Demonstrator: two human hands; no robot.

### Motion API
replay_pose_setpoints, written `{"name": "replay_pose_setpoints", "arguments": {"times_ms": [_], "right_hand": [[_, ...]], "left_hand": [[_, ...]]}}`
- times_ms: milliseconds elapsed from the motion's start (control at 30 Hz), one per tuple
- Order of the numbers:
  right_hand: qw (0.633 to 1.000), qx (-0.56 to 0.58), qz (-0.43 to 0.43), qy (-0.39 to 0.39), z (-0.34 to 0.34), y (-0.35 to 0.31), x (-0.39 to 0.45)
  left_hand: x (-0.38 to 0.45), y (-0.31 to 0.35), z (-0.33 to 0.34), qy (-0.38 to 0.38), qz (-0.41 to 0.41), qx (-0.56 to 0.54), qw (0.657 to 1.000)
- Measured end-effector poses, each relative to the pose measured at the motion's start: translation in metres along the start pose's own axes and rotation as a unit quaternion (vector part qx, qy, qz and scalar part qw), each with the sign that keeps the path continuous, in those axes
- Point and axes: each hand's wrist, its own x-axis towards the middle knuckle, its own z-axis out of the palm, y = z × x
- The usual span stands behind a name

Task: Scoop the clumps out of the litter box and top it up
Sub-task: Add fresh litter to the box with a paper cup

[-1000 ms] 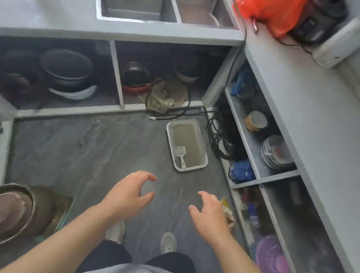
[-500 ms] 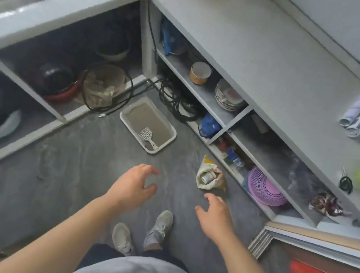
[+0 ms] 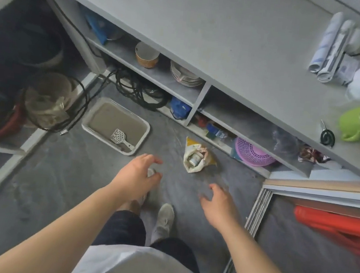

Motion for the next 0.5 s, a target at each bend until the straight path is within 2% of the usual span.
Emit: {"name": "replay_pose_setpoints", "arguments": {"times_ms": [200, 367, 500], "right_hand": [[0.998, 0.012, 0.064, 0.021, 0.004, -0.016, 0.051], [0.992, 0.063, 0.105, 0.005, 0.026, -0.015, 0.092], [0.99, 0.087, 0.112, 0.007, 0.06, 0.004, 0.152]], "left_hand": [[0.08, -0.012, -0.003, -0.091, 0.022, 0.027, 0.995], [0.129, -0.017, 0.004, -0.116, 0.033, 0.043, 0.992], [0.182, -0.039, 0.049, -0.13, 0.043, 0.056, 0.989]]}}
